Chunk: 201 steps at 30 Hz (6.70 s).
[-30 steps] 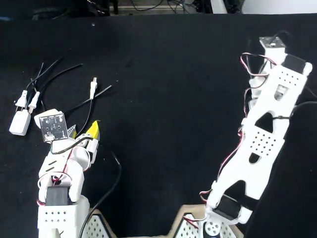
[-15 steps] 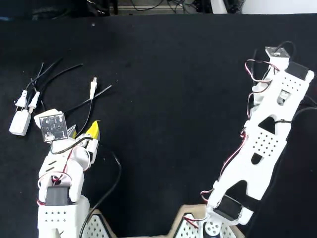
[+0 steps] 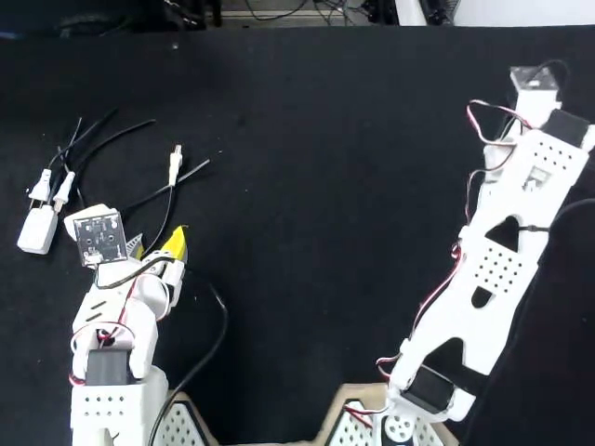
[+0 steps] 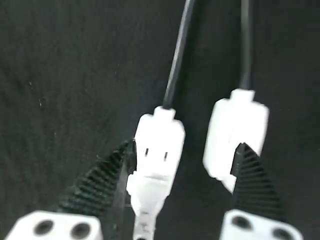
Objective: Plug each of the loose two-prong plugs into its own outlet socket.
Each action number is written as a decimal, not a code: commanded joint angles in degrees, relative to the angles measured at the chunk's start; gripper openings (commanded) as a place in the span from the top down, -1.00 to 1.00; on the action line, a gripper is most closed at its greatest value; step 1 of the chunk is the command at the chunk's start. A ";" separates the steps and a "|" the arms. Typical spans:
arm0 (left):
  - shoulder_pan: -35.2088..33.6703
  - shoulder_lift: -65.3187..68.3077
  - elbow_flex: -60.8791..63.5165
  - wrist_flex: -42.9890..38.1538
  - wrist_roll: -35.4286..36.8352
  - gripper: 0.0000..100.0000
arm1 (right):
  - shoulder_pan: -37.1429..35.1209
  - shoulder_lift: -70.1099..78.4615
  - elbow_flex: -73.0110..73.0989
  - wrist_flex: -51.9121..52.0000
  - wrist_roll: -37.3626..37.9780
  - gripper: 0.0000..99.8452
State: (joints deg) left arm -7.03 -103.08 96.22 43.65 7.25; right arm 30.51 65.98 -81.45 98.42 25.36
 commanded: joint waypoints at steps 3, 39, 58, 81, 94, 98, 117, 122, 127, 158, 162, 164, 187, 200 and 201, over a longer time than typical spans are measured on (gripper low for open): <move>-0.40 -0.35 0.84 -0.26 -0.35 0.57 | -3.96 -1.01 -11.56 0.18 -0.44 0.44; -0.48 -0.35 0.92 -0.18 -0.44 0.57 | -40.62 -69.41 89.54 -20.57 -24.53 0.43; -15.96 -0.35 -6.11 2.02 -3.43 0.56 | -49.23 -76.00 127.16 -59.43 -24.35 0.43; -21.41 -0.35 -15.69 3.96 -7.03 0.49 | -49.49 -104.84 152.40 -74.02 -24.70 0.44; -26.15 3.43 -39.25 9.05 -10.20 0.46 | -49.49 -104.84 152.57 -74.11 -24.70 0.44; -26.07 13.98 -39.25 9.05 -12.92 0.46 | -49.49 -104.84 152.57 -74.11 -24.44 0.44; -31.69 66.81 -55.43 12.84 -28.57 0.47 | -49.49 -104.75 152.66 -74.11 -24.35 0.44; -33.98 74.02 -60.79 12.84 -30.51 0.47 | -49.49 -103.34 152.57 -74.81 -24.35 0.44; -33.63 81.14 -64.13 16.44 -41.85 0.47 | -49.49 -101.41 152.48 -76.48 -24.35 0.44; -28.79 113.49 -84.18 24.97 -54.59 0.47 | -49.41 -101.05 152.22 -76.48 -24.26 0.44; -21.76 113.49 -86.37 33.23 -54.51 0.47 | -49.41 -101.05 152.22 -76.48 -24.26 0.44; -19.12 113.49 -88.92 37.10 -54.42 0.47 | -49.41 -101.05 152.13 -76.48 -24.26 0.44; -18.86 120.79 -111.96 40.79 -22.59 0.46 | -49.41 -100.88 152.22 -76.48 -24.26 0.44; -21.93 140.75 -132.79 51.08 -46.33 0.46 | -49.23 -100.97 152.22 -76.48 -24.26 0.44; -21.93 142.33 -134.46 51.69 -46.42 0.46 | -49.23 -100.97 152.22 -76.48 -24.26 0.44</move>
State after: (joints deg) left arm -28.40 35.82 -30.11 91.74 -37.32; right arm -18.20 -34.86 71.43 23.34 0.84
